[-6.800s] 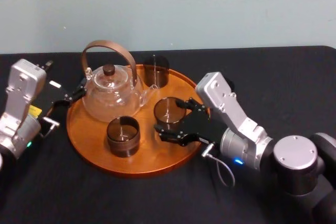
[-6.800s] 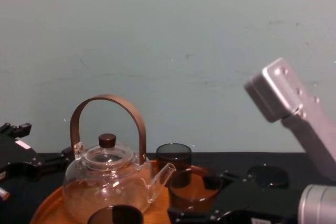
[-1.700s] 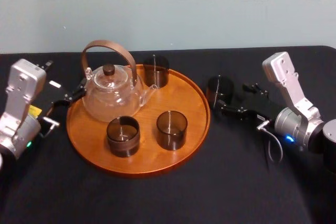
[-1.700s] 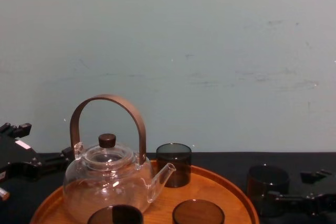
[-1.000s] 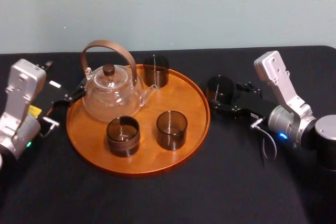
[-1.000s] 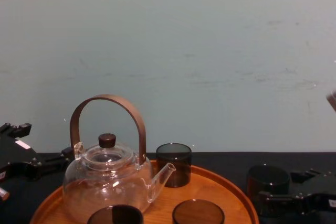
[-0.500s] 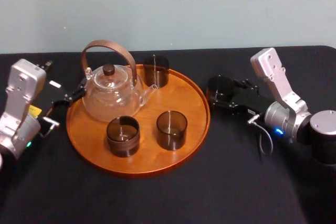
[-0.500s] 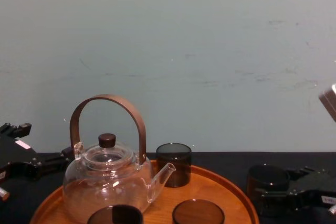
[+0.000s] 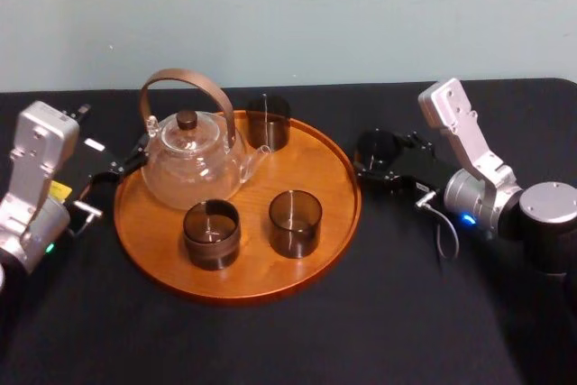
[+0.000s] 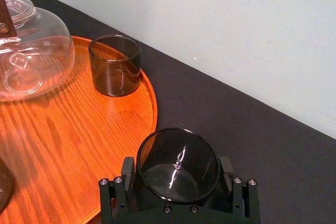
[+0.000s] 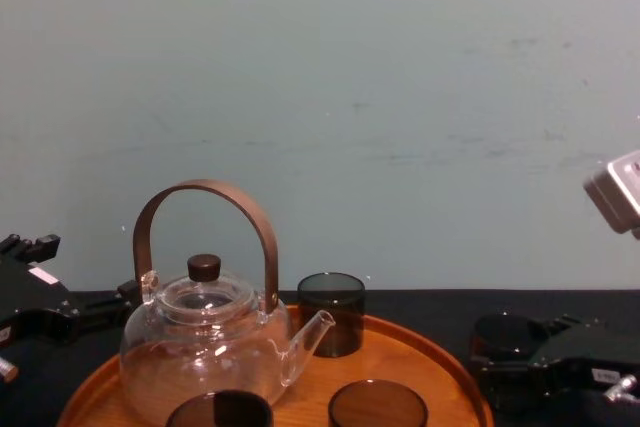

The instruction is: Pick up the glass from the table and place it on the tray.

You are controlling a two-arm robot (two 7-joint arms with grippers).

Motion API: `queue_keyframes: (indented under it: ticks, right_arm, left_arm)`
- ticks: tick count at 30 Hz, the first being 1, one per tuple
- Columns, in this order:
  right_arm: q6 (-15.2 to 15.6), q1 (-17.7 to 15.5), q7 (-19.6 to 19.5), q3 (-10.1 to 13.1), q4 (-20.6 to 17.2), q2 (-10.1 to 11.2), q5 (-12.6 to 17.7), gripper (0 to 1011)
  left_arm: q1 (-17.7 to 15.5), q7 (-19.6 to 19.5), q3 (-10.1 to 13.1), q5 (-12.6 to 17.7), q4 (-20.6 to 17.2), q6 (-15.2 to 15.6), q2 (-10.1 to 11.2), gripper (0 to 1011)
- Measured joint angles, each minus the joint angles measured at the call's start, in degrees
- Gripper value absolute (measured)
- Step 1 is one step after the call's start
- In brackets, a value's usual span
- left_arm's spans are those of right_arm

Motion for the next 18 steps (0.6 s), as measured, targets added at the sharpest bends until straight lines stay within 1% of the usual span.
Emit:
queue_keyframes:
  ticks: [5,18]
  right_arm:
    - [-0.02,0.61,-0.15,-0.22,0.9,-0.47,-0.44,1003]
    - [-0.03,0.65,-0.28,-0.24,0.94,-0.48,-0.57,1003]
  left_arm:
    - [0.0,0.0,0.0,0.0,0.0,0.0,0.0,1001]
    - [0.01,0.0,0.0,0.0,0.0,0.0,0.0,1001]
